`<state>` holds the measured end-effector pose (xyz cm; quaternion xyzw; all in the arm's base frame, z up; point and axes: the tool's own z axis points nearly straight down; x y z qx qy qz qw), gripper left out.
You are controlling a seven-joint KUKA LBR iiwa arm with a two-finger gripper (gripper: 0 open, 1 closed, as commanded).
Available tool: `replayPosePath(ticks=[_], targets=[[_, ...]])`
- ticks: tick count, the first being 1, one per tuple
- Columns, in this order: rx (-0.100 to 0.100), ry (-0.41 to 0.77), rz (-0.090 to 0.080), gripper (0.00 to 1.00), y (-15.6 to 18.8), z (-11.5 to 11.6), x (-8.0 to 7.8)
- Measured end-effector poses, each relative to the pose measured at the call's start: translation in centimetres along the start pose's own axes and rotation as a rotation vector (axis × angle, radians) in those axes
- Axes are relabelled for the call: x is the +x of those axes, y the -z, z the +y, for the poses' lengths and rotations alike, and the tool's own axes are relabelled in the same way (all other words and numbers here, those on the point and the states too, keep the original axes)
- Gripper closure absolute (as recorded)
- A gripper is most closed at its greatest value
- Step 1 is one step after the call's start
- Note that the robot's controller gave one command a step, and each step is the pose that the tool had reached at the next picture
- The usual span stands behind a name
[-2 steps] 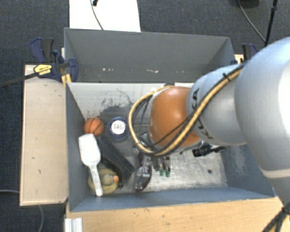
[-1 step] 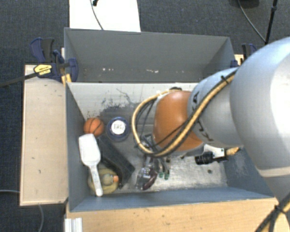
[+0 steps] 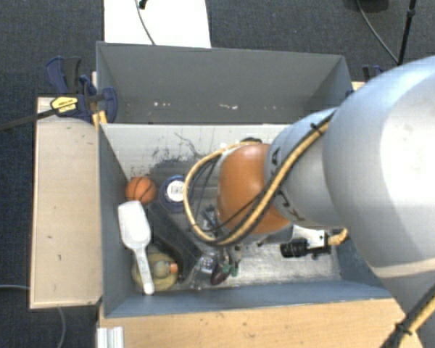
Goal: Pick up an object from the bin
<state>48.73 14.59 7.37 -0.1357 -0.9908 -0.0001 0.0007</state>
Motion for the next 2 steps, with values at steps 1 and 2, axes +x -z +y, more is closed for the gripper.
replayPosePath(ticks=[1, 2], targets=[[0.006, 0.071, -0.003, 1.00, -0.21, 1.24, 0.16], [0.007, 0.070, -0.003, 1.00, -0.21, 1.19, 0.14]])
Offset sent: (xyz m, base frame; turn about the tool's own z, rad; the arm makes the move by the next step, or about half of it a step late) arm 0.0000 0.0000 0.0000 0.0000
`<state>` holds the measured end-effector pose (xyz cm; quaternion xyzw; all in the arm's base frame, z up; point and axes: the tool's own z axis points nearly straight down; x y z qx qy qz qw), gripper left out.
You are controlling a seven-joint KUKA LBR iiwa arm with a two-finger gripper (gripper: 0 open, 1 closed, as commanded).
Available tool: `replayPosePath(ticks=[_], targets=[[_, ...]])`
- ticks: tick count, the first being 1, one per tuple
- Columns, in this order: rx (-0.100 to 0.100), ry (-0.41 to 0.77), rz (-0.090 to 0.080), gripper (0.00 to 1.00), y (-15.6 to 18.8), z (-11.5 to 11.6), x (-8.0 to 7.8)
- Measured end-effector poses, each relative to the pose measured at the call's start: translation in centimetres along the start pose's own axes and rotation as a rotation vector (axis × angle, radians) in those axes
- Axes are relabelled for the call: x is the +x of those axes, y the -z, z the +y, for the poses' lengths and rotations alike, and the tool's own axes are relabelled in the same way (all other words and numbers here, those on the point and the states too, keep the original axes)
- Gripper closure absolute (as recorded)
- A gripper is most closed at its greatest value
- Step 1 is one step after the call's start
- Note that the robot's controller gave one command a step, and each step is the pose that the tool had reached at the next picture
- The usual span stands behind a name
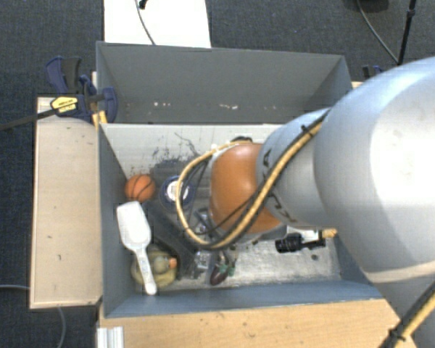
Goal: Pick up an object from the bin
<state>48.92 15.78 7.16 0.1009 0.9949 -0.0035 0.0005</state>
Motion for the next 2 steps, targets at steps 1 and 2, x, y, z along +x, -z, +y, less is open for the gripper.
replayPosePath(ticks=[1, 2], targets=[[-0.008, 0.015, 0.000, 1.00, 12.81, 1.18, 0.88], [-0.008, 0.016, 0.000, 1.00, 12.80, 1.17, 0.89]])
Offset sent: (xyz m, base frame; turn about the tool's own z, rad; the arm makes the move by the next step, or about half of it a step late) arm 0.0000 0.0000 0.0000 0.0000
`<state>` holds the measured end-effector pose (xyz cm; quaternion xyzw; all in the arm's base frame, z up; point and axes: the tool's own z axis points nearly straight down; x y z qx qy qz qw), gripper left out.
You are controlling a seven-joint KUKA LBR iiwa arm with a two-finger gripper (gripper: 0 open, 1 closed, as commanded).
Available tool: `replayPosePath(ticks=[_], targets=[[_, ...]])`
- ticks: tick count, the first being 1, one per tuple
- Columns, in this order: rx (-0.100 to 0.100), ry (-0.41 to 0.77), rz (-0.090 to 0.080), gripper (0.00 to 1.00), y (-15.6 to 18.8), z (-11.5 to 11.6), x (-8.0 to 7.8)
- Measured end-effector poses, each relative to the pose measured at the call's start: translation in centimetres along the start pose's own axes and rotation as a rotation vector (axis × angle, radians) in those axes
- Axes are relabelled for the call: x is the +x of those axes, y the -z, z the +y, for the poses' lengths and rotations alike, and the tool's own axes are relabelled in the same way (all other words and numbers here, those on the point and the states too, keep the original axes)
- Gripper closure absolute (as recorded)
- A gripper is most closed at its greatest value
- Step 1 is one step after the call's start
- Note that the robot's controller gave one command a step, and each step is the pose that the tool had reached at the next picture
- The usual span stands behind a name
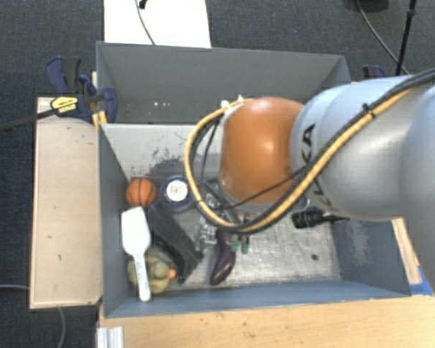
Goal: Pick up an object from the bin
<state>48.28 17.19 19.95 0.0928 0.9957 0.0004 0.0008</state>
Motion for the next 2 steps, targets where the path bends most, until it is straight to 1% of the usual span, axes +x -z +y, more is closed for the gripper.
replayPosePath(ticks=[1, 2], targets=[[0.000, -0.086, 0.001, 0.00, -6.76, 2.04, 0.80], [0.000, -0.086, 0.000, 0.00, -6.74, 2.05, 0.78]])
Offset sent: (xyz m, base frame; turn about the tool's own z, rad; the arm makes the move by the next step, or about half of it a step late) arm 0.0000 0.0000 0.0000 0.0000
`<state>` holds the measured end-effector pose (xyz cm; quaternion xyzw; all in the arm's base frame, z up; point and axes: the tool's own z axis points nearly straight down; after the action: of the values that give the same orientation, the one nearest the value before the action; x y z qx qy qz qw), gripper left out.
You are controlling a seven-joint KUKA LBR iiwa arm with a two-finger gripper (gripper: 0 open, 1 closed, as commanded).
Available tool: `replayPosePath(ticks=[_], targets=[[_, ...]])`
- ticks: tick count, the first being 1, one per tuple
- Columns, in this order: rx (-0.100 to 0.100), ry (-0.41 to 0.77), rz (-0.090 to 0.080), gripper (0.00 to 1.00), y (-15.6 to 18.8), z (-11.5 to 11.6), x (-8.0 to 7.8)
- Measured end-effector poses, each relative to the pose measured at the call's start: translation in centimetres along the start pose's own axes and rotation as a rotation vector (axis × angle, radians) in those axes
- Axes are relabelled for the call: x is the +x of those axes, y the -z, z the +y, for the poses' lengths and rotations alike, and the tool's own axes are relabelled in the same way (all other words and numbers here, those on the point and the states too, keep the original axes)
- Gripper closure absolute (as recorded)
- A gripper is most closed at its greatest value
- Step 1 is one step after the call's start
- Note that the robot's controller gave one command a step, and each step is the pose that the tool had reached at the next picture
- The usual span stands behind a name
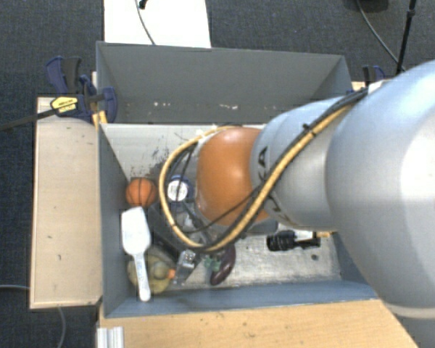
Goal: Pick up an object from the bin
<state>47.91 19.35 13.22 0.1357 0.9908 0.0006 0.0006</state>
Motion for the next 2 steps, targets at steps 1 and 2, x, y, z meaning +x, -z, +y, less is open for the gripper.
replayPosePath(ticks=[1, 2], targets=[[-0.027, -0.039, -0.044, 1.00, -4.50, -1.04, -2.66], [-0.023, -0.037, -0.040, 0.00, -4.71, -1.15, -2.50]])
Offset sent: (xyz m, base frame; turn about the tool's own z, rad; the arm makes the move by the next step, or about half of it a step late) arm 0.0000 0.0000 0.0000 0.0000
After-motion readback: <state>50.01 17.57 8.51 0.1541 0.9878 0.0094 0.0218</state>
